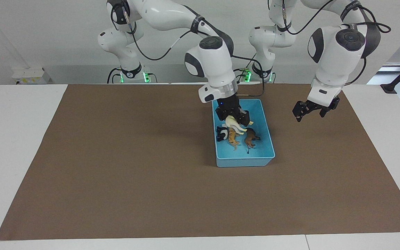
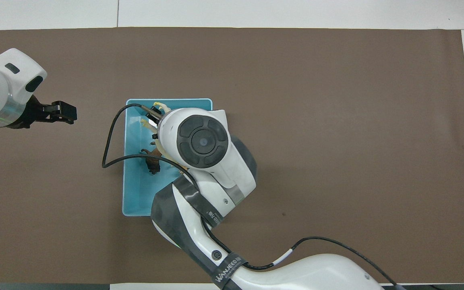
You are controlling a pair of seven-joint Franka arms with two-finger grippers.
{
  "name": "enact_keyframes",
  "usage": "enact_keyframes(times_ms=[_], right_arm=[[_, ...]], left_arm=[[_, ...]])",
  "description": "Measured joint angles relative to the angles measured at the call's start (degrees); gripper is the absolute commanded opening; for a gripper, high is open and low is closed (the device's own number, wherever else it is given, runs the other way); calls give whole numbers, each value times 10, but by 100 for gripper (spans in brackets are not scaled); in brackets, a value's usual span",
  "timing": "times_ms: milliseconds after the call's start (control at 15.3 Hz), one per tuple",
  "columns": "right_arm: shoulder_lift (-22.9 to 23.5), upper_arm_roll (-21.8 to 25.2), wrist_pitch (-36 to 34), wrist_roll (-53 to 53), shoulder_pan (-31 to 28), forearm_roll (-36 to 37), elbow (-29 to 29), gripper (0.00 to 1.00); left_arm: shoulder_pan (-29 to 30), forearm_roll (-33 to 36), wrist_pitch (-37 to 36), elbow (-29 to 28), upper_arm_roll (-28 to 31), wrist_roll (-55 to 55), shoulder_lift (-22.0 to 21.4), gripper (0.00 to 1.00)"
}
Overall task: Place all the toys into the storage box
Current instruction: 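Carry the cream horse into the box with the right gripper and release it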
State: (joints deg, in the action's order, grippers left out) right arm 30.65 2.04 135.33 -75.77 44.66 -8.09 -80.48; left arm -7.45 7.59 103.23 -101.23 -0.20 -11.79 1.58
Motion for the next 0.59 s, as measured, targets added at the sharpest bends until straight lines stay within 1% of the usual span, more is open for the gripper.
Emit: enact_keyframes(times_ms=[65, 131, 327, 589], right_arm=[[13, 0, 12, -11, 5, -1, 0, 100], [20, 0, 19, -24, 5, -1, 0, 100], [20, 1, 19, -71, 1, -1, 4, 100], [15, 4, -11, -92, -2, -1, 11, 100]], left_arm=[[0, -1, -4, 4, 0, 2, 0, 100], [0, -2, -5, 4, 0, 4, 0, 100], [0, -3, -6, 4, 0, 12, 2, 100], [7, -3, -9, 2, 3, 18, 2, 100]])
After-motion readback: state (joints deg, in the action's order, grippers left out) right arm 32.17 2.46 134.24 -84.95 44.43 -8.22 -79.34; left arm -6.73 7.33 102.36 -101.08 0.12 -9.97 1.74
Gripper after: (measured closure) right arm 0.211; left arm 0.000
